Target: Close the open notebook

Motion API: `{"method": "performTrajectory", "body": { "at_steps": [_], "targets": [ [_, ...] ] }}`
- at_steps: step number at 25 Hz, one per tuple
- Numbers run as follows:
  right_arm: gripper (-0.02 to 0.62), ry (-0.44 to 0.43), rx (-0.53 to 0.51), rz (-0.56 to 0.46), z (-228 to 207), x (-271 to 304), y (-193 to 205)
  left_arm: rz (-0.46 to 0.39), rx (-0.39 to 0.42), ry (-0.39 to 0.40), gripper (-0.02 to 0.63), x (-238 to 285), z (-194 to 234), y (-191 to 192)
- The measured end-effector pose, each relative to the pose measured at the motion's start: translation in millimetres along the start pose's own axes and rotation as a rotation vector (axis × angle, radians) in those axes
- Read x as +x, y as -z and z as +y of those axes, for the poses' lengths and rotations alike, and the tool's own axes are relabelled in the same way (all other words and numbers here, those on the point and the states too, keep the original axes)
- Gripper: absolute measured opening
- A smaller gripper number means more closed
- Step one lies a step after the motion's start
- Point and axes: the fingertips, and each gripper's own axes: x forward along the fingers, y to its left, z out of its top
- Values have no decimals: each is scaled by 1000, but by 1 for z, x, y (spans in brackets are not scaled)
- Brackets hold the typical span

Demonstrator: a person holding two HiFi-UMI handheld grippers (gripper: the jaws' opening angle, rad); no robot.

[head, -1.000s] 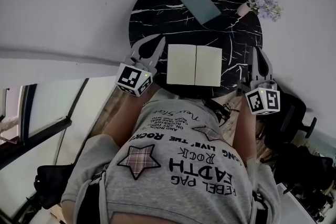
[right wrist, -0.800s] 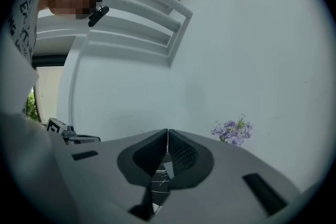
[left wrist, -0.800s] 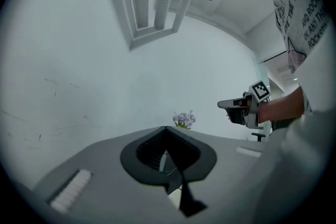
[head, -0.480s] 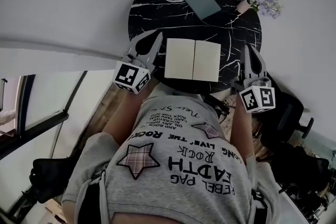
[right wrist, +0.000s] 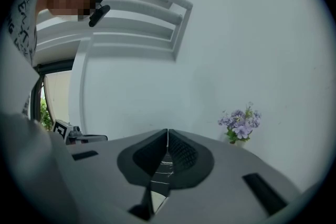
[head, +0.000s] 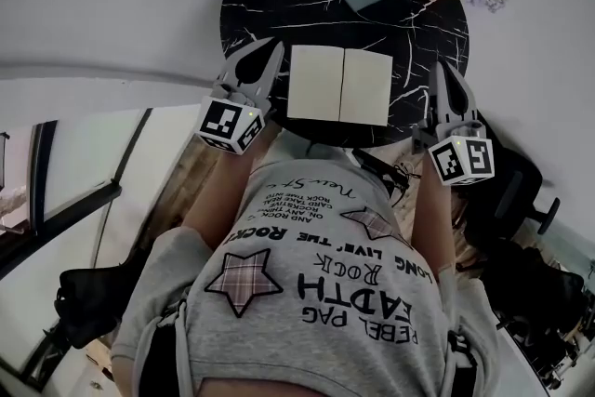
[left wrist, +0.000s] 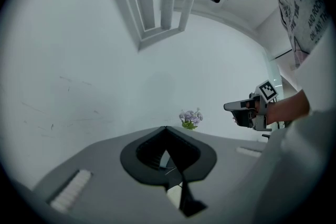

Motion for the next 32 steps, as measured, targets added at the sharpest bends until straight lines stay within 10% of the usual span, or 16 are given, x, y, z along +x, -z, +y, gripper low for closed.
{"method": "performTrajectory", "body": {
  "at_steps": [28, 32],
  "targets": [
    [15, -63, 90, 673, -33, -29, 253, 330, -28, 79, 6, 27, -42, 169],
    [103, -77, 135, 753, -38, -35, 283, 383, -44, 107, 8, 32, -53, 193]
  ]
}}
